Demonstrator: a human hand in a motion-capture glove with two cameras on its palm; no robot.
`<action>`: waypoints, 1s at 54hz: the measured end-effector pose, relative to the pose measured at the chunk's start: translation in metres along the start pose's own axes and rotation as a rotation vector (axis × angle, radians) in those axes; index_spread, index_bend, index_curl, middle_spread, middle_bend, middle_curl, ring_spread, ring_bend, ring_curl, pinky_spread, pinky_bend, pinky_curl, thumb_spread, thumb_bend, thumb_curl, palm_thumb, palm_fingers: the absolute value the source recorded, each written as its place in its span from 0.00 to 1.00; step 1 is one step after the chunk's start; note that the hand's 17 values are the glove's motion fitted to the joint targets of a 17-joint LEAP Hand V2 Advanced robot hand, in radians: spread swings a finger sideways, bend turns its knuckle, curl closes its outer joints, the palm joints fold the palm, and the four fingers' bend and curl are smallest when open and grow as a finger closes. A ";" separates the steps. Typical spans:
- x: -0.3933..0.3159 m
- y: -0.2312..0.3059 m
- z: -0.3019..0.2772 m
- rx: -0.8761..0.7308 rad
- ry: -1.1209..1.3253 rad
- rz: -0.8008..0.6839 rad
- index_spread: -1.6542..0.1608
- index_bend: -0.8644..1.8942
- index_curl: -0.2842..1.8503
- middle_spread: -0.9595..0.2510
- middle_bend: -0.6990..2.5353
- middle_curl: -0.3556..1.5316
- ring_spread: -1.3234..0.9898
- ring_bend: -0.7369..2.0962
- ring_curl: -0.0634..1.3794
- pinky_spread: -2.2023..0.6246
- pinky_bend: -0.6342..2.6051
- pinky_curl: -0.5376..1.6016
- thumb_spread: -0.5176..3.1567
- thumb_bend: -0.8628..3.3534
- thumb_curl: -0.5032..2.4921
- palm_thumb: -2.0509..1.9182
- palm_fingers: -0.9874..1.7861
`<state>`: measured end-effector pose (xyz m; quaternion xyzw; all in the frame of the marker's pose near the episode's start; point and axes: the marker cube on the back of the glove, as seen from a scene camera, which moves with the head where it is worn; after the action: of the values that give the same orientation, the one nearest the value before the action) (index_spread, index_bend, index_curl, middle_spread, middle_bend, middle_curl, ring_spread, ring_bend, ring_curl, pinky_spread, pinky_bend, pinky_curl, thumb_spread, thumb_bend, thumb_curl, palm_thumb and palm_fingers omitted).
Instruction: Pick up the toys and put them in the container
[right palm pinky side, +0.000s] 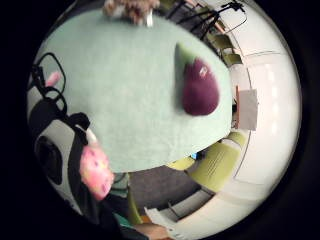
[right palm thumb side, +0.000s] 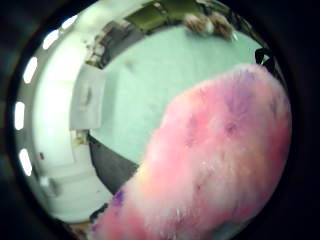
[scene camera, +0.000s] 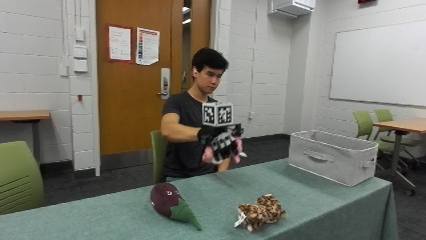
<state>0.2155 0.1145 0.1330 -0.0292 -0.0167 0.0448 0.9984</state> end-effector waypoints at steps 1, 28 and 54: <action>-0.008 -0.005 -0.012 0.016 -0.004 -0.010 0.71 0.37 0.36 0.49 0.47 0.45 0.38 0.63 0.35 0.63 0.42 0.42 0.38 0.26 0.37 0.68 0.76; -0.382 -0.098 -0.218 0.273 -0.031 -0.551 0.69 0.37 0.41 0.45 0.48 0.50 0.39 0.64 0.37 0.62 0.44 0.42 0.33 0.24 0.45 0.67 0.75; -0.470 -0.185 -0.131 0.165 -0.077 -0.740 0.68 0.36 0.43 0.43 0.47 0.53 0.38 0.64 0.37 0.62 0.46 0.43 0.32 0.23 0.50 0.67 0.71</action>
<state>-0.2316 -0.1193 -0.0007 0.0608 -0.0601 -0.3166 0.9447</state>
